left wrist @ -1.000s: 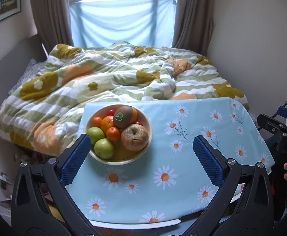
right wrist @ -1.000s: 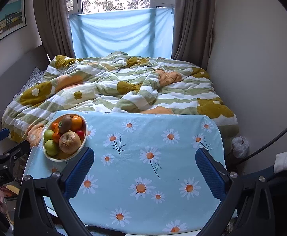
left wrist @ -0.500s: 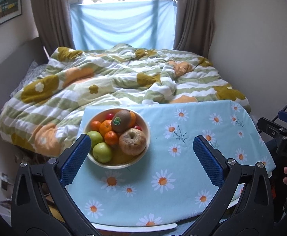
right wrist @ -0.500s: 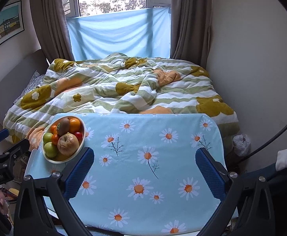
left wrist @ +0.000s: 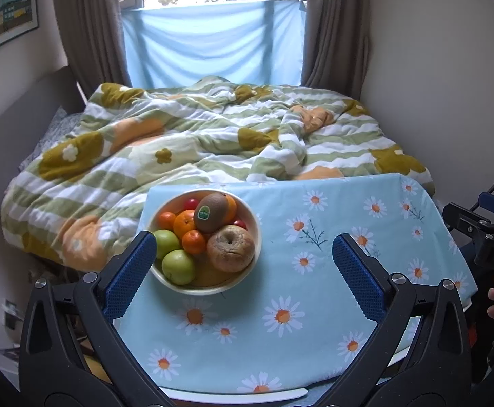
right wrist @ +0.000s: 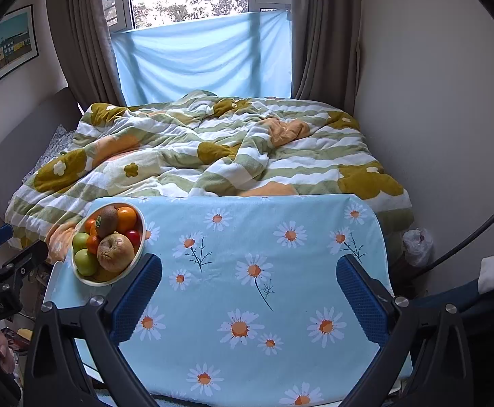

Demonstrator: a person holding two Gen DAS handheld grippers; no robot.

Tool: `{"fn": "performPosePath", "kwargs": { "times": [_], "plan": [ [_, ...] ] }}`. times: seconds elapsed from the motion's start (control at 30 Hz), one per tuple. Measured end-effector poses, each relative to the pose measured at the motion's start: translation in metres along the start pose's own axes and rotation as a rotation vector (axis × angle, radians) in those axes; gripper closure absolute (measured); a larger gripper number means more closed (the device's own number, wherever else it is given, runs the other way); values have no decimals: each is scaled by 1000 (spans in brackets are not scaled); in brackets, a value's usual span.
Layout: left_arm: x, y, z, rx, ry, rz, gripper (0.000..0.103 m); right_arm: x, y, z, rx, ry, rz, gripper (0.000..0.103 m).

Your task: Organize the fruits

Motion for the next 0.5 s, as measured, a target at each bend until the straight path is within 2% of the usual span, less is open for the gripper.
{"fn": "performPosePath", "kwargs": {
  "times": [0.5],
  "plan": [
    [0, 0, 1, -3, 4, 1, 0, 0, 2, 1, 1, 0, 0, 1]
  ]
}}
Point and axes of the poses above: each gripper's, at about its wrist camera, not at the fingertips, and z roughly the way its jaws point, y to its right, x to its top, the point moved 6 cm from there along z, roughly the way its jaws point, and after that the axes turned 3 degrees about -y, right-handed, at the moved point
